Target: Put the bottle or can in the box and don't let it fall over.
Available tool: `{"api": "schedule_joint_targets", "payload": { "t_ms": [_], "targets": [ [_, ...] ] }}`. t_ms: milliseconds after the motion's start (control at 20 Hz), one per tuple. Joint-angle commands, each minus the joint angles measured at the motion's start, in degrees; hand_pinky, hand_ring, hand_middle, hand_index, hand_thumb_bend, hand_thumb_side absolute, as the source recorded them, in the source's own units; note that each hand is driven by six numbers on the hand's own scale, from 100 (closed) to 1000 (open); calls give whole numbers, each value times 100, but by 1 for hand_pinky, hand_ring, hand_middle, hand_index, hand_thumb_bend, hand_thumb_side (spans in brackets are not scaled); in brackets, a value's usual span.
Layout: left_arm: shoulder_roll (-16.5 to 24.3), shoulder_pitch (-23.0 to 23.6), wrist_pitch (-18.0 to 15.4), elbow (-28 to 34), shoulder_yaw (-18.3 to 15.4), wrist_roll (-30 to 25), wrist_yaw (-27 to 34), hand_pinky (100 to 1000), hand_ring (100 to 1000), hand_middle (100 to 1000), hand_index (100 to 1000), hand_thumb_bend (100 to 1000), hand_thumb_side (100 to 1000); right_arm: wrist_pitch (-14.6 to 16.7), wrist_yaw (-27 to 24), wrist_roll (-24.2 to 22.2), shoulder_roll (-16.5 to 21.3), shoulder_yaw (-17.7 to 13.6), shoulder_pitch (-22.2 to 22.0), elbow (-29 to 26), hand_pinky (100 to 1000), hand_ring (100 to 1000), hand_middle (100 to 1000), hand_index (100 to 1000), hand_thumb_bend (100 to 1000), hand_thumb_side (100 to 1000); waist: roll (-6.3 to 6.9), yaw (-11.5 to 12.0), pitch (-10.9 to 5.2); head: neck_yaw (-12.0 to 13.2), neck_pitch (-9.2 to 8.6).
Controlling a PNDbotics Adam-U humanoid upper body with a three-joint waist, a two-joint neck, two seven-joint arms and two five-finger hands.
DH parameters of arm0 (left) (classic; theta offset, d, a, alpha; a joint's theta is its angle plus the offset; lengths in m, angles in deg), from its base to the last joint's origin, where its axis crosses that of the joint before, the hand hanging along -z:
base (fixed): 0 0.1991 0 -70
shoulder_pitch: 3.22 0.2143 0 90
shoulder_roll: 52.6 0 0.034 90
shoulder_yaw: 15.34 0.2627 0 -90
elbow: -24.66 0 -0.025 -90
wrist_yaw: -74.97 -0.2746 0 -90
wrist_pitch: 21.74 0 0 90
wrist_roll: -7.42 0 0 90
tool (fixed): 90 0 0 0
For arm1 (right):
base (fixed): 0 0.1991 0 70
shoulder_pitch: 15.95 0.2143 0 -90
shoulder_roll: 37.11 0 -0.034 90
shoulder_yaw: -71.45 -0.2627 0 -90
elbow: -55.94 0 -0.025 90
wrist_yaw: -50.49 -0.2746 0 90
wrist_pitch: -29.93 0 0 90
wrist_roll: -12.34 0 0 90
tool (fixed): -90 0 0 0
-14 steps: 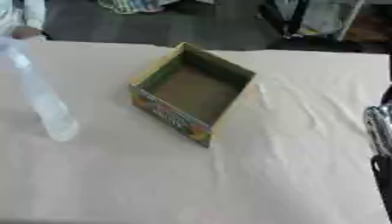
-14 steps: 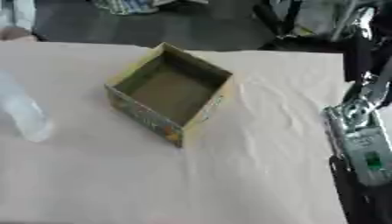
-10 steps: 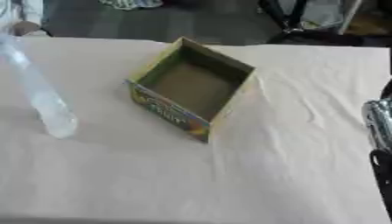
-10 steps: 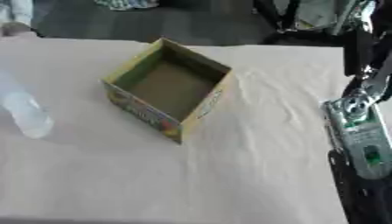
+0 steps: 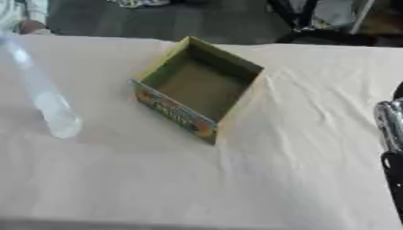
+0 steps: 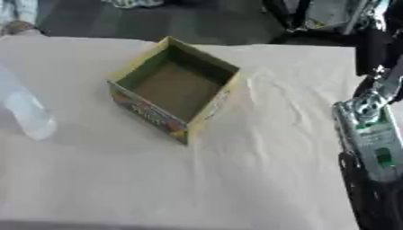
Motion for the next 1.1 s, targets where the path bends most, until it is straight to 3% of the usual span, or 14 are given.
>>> {"api": "schedule_joint_targets", "payload": {
  "t_ms": [50,300,350,450,500,550,700,750,800,950,1100],
  "targets": [
    [172,-30,-146,222,13,82,285,564,678,631,905,189,790,-2,6,-8,156,-48,79,-116,726,718,787,786,100,530,12,7,-59,25,-65],
    [168,-10,-604,290,120,189,1581,356,451,572,967,376,874,-16,-5,-19,158,-44,91,-122,726,718,786,786,100,530,-2,8,-67,53,-70],
    [170,-1,-682,293,152,175,1911,305,359,507,972,424,905,-18,-6,-21,158,-43,93,-123,726,718,786,786,100,530,-4,9,-67,59,-73],
    [174,22,-776,282,219,121,2593,242,269,436,978,477,947,-23,-9,-27,156,-39,98,-124,726,718,784,786,100,530,-9,13,-68,67,-78],
    [173,36,-790,264,247,98,2901,125,205,396,983,545,1000,-26,-11,-29,155,-38,100,-124,726,716,782,786,100,530,-11,14,-68,71,-77],
    [168,49,-782,235,275,83,3222,100,167,357,985,621,1000,-29,-12,-31,154,-36,101,-123,726,716,782,786,100,530,-13,16,-69,74,-73],
    [139,88,-676,100,354,66,4361,100,100,240,990,828,1000,-32,-11,-37,150,-32,108,-122,727,716,781,786,100,530,-14,28,-74,79,-61],
    [131,97,-639,41,361,107,4722,100,100,211,993,838,1000,-34,-11,-40,151,-31,109,-120,727,716,781,786,100,530,-14,34,-77,77,-59],
    [110,104,-600,-23,372,189,5079,100,100,114,1000,896,1000,-36,-12,-42,150,-31,111,-119,727,716,781,785,100,530,-16,37,-80,77,-57],
    [92,92,-536,-127,401,552,6056,100,100,100,1000,928,1000,-38,-10,-50,146,-31,117,-117,727,716,780,785,100,530,-20,42,-92,84,-46],
    [107,70,-511,-86,434,755,6610,100,100,100,1000,930,1000,-41,-9,-57,143,-29,120,-115,727,716,779,780,100,530,-22,46,-99,101,-44]
  ]
}}
